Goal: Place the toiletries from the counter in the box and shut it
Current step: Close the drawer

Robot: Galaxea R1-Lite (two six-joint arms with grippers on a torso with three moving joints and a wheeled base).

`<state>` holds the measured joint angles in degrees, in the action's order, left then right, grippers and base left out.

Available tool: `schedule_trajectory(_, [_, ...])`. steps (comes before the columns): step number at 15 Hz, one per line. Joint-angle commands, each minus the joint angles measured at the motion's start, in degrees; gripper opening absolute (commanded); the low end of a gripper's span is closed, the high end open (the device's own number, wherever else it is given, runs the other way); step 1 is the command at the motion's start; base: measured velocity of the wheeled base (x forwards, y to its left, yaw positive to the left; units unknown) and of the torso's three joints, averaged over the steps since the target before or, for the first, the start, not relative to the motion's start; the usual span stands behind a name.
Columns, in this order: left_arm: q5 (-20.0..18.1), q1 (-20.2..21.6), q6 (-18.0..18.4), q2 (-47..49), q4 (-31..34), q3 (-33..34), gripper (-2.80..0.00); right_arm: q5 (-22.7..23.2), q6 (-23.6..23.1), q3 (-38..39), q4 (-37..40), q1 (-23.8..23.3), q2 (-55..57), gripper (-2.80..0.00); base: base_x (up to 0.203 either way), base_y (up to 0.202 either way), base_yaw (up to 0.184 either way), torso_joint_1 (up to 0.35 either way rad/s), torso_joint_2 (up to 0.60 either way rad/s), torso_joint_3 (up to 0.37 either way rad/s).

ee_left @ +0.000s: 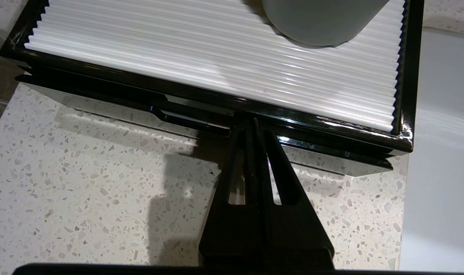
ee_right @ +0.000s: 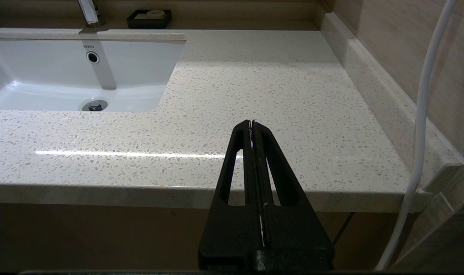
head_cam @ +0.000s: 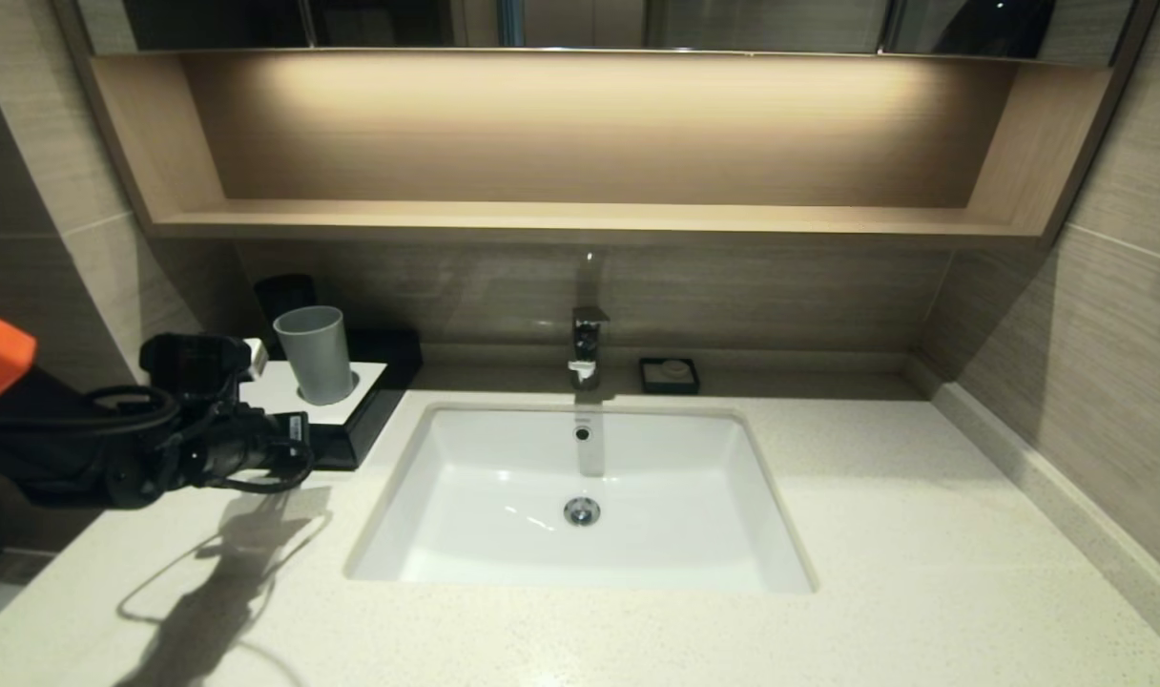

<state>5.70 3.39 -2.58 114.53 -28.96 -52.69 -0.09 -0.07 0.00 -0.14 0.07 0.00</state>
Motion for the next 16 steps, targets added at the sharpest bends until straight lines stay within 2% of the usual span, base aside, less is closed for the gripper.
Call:
schedule_trajectory(1, [0.0,0.0,-0.1,0.3,-0.8,-0.1,-2.80,0.0,0.0,0.1,0.0,0.0,-0.1,-2.80,0.000,0.000,0.000,0.000,0.00,0.000])
schedule_trajectory(8, [0.0,0.0,-0.1,-0.4,-2.7,0.3,-2.80,0.0,0.0,0.1,0.0,0.0,-0.1,-2.80,0.000,0.000,0.000,0.000,0.00,0.000])
schedule_trajectory(16, [0.3,0.1,-1.5,-11.0,-1.9,3.7,-2.80,0.0,0.0,0.0,0.0,0.0,-0.1,-2.80,0.000,0.000,0.000,0.000,0.00,0.000])
